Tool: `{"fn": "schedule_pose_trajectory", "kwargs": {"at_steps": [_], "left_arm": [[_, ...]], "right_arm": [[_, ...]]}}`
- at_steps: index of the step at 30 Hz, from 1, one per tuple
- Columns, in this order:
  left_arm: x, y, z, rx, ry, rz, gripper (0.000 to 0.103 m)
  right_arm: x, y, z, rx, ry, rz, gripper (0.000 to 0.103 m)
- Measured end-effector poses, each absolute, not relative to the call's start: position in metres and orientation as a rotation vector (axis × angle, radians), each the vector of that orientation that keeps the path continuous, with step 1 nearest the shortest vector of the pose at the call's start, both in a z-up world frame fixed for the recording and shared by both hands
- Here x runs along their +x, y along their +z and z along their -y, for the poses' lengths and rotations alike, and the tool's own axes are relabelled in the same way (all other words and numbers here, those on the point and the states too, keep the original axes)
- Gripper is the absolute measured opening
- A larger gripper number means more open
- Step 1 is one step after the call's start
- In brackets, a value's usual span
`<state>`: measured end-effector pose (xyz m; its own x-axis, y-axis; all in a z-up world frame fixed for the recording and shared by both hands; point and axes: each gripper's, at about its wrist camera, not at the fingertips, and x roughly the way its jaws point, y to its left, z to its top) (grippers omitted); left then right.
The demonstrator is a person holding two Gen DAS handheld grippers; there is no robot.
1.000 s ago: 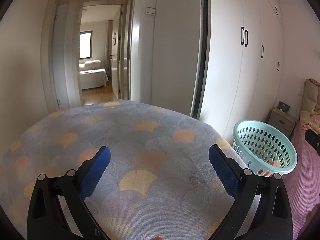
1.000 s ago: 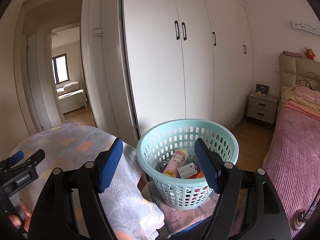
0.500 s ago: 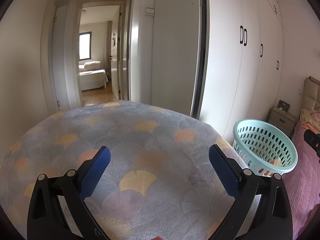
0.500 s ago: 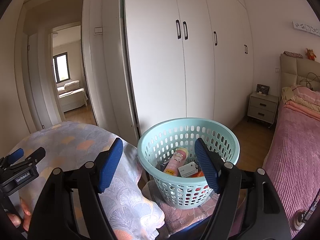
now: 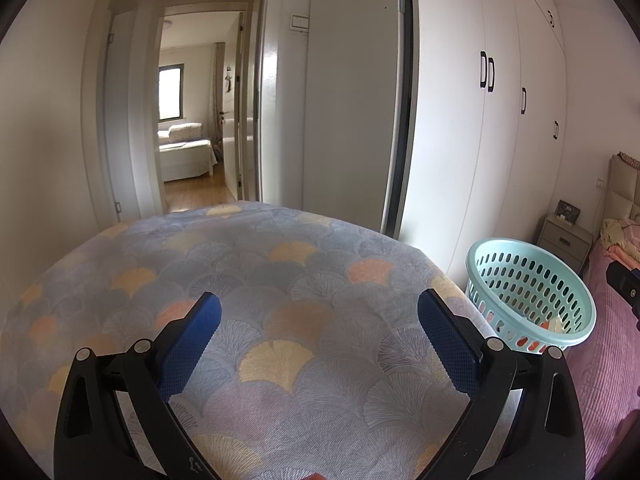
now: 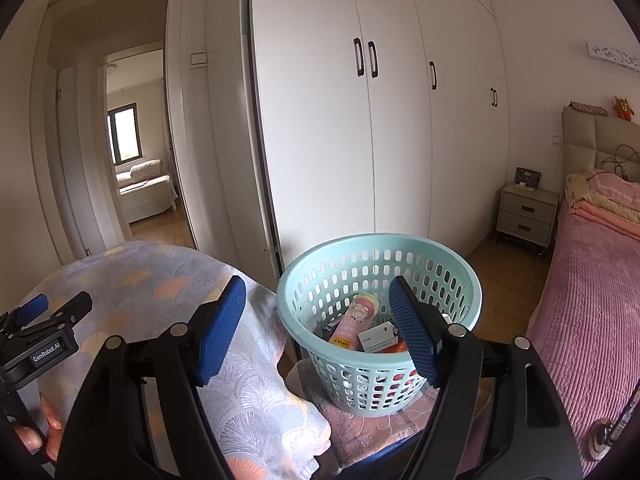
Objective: Collect trash
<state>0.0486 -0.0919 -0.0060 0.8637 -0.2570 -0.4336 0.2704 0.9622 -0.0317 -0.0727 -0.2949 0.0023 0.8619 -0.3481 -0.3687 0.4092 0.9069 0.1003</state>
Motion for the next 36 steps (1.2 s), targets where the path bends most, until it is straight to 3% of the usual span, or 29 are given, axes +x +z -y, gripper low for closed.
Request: {"fn": "schedule_pose_trajectory", "kwargs": {"at_steps": [25, 36], "left_arm": [[0.046, -0.005, 0.093, 0.044, -0.276, -0.439, 0.096], [0.023, 0.024, 0.088, 0.046, -0.284, -0.404, 0.095]], "right_arm": [[-0.071, 0.004, 0.295, 0.183, -0.398, -0.361, 0.070], [-0.081, 0.018, 0.296, 0.184, -0.413, -0.348, 0.070]]}}
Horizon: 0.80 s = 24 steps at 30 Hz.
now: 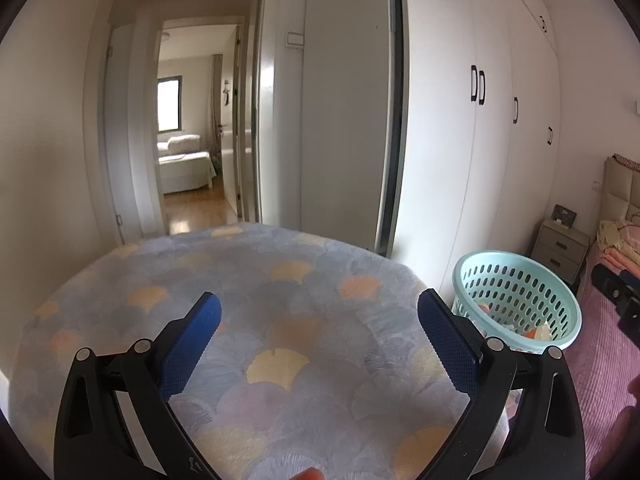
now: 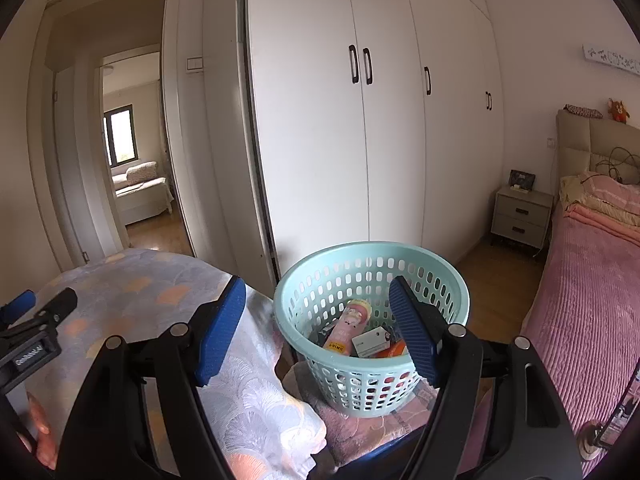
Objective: Collect trash
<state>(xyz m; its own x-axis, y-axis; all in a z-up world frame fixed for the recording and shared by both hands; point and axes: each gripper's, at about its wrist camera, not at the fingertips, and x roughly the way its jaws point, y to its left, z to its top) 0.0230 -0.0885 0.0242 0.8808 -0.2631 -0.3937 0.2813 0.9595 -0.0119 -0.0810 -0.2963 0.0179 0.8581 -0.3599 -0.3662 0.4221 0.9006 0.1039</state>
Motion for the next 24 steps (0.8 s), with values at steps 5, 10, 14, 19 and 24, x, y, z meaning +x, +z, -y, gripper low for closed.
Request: {"fn": "schedule_pose_trajectory", "kwargs": {"at_steps": [5, 10, 14, 19, 24], "left_arm": [[0.010, 0.029, 0.091, 0.090, -0.284, -0.397, 0.095], [0.003, 0.031, 0.090, 0.072, -0.281, -0.404, 0.095], [-0.006, 0.037, 0.089, 0.075, -0.281, -0.389, 0.095], [-0.015, 0.043, 0.089, 0.071, -0.297, -0.379, 0.095], [-0.026, 0.051, 0.088, 0.078, -0.304, -0.346, 0.095]], "right_arm": [[-0.087, 0.021, 0.295, 0.198, -0.402, -0.343, 0.070], [-0.096, 0.024, 0.291, 0.193, -0.407, -0.339, 0.070], [-0.102, 0.026, 0.290, 0.188, -0.411, -0.335, 0.071], [-0.106, 0.028, 0.288, 0.190, -0.415, -0.334, 0.071], [-0.109, 0.033, 0.286, 0.188, -0.411, -0.325, 0.072]]}}
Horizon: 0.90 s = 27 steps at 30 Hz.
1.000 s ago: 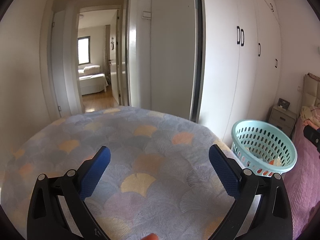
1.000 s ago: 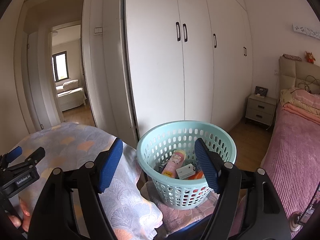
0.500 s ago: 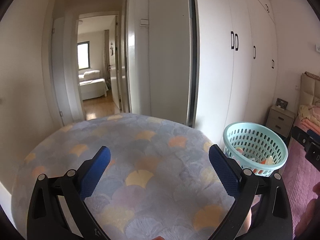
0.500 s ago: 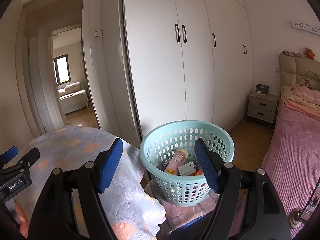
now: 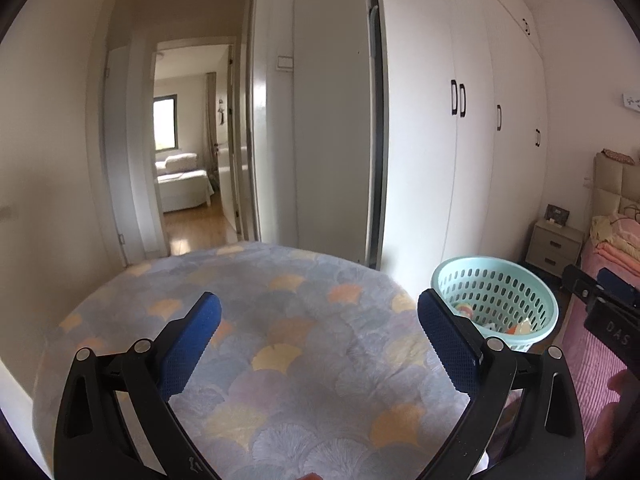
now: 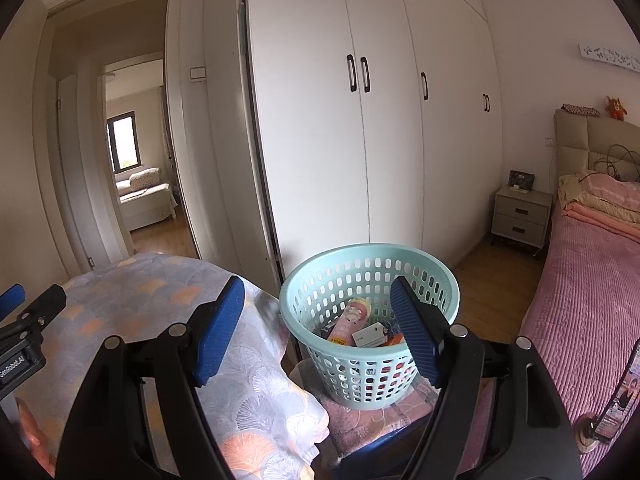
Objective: Collect trash
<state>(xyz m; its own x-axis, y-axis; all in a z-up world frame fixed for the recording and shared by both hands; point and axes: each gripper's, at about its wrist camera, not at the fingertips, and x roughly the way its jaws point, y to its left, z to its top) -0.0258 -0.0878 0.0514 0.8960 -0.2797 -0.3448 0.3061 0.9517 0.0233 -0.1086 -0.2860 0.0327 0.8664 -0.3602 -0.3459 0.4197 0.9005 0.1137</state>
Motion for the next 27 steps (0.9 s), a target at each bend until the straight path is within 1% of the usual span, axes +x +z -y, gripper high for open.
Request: {"fn": "schedule_pose_trajectory", "kwargs": {"at_steps": [5, 27], "left_arm": [[-0.0356, 0.0573, 0.0883, 0.098, -0.318, -0.306, 0.096], [-0.0284, 0.0525, 0.0852, 0.086, -0.312, -0.335, 0.096]], "right_arm": [[-0.1109, 0.0350, 0.2809, 0.181, -0.407, -0.318, 0.072], [-0.1038, 0.0338, 0.2754, 0.173, -0.405, -0.332, 0.072]]}}
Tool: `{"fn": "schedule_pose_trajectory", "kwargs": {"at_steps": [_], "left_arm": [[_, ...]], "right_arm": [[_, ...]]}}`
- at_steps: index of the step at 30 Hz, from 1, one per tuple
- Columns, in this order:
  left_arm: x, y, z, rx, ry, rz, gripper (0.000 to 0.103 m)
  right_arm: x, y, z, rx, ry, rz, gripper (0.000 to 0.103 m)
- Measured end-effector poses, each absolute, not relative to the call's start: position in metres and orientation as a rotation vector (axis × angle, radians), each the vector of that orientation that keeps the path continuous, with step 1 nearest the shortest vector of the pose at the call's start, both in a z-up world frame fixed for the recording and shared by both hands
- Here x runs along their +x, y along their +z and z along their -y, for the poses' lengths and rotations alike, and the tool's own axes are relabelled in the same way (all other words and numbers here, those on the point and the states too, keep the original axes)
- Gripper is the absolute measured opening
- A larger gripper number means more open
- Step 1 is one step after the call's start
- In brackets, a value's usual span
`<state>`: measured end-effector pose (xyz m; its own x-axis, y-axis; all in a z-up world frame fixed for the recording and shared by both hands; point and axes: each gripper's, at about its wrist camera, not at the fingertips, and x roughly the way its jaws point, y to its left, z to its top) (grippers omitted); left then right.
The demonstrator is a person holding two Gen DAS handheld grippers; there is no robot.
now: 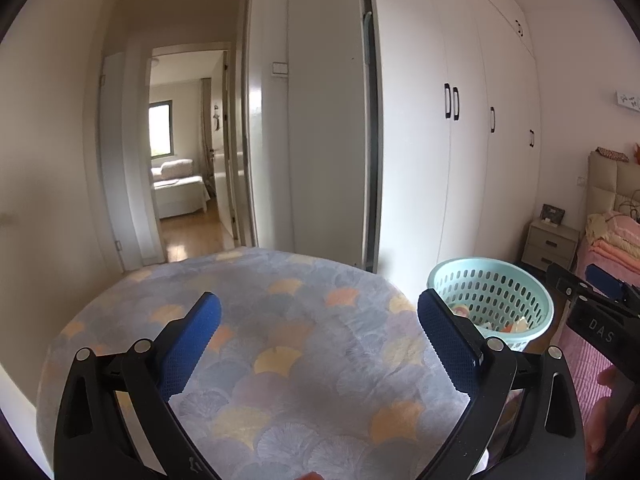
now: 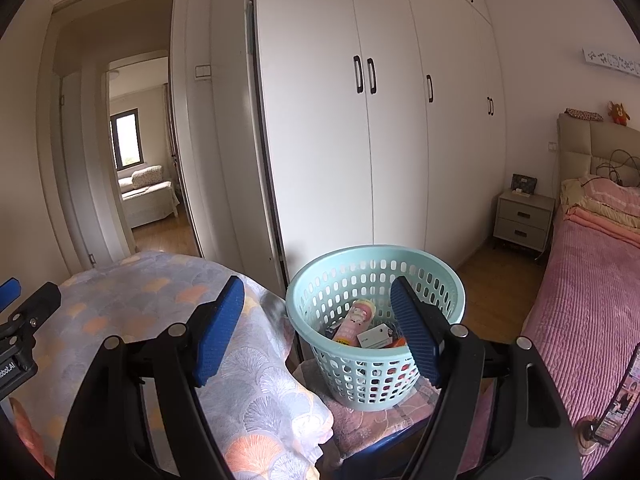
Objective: Collect trash
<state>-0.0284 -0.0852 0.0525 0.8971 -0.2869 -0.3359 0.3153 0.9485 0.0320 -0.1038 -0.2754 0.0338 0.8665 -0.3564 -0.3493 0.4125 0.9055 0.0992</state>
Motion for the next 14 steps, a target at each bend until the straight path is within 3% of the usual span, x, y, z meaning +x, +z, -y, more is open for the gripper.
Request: {"fn": "schedule_pose_trajectory", "kwargs": {"at_steps": [14], "left_arm": [[-0.004, 0.047, 0.062, 0.062, -0.279, -0.390, 0.096]], "right_arm": [[-0.073, 0.036, 0.258, 0.156, -0.360, -0.353, 0.072]]}}
